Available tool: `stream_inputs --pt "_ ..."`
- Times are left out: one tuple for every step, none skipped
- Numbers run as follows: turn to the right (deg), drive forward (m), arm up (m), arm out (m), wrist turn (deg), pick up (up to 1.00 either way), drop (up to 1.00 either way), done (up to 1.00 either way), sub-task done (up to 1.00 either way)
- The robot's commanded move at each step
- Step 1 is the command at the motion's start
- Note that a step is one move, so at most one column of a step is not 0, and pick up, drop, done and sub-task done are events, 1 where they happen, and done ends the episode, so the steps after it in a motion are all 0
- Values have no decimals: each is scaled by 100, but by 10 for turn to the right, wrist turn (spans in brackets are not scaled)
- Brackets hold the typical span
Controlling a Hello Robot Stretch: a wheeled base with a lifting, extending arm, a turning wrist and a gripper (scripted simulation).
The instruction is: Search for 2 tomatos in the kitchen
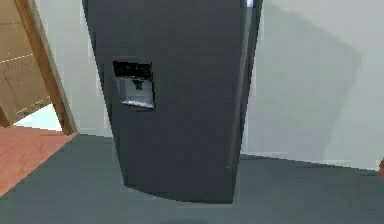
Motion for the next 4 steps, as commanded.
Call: stream_inputs --pt "450 0 0 0 0 0 0 0 0" --pt "120 0 0 0 0 0 0 0 0" --pt "0 100 0 0 0 0 0 0 0" --pt "180 0 0 0 0 0 0 0 0"
